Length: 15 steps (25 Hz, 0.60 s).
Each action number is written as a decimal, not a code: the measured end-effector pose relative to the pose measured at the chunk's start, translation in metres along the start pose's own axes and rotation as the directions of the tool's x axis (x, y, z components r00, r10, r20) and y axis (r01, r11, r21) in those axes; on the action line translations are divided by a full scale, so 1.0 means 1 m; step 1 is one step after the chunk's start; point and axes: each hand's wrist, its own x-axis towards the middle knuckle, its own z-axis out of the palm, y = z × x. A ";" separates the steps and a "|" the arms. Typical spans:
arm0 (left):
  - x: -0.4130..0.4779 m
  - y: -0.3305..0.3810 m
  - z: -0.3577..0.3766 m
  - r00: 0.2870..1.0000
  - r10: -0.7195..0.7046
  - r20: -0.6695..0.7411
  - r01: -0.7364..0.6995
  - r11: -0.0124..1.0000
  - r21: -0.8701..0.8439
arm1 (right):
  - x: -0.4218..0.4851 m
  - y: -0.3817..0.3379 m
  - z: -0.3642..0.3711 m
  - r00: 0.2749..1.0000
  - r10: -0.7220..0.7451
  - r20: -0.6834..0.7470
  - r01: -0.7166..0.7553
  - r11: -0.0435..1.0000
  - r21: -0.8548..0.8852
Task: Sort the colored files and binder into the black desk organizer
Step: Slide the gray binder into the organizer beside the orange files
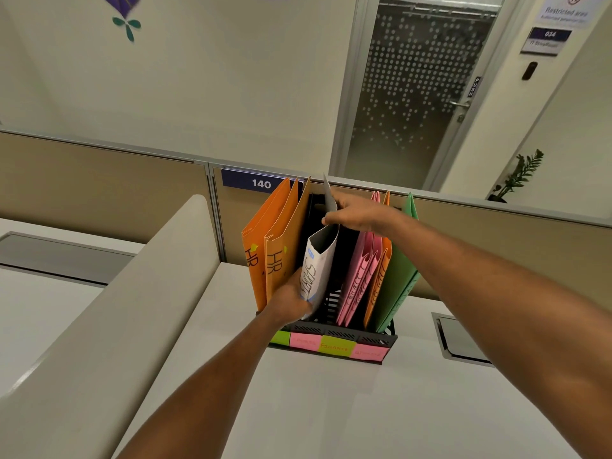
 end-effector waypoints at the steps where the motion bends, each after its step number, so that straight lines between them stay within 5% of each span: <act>1: 0.001 -0.004 0.002 0.999 -0.037 -0.007 0.038 0.999 0.023 | 0.003 0.003 0.004 0.999 0.020 -0.027 -0.022 0.995 -0.094; 5: -0.004 -0.015 0.009 0.998 -0.037 -0.058 0.044 0.993 0.112 | 0.011 0.013 0.025 0.992 0.058 -0.114 -0.092 0.943 -0.321; 11: -0.022 0.035 0.000 0.969 0.162 -0.185 -0.143 0.983 0.114 | 0.012 0.023 0.036 0.988 0.085 -0.129 -0.144 0.815 -0.562; 13: -0.026 0.064 -0.011 0.886 0.351 -0.303 -0.276 0.925 0.263 | 0.007 0.022 0.036 0.985 0.064 -0.162 -0.148 0.798 -0.584; 15: -0.027 0.090 -0.026 0.691 0.592 -0.414 -0.323 0.766 0.556 | 0.001 0.024 0.032 0.968 0.018 -0.252 -0.167 0.794 -0.584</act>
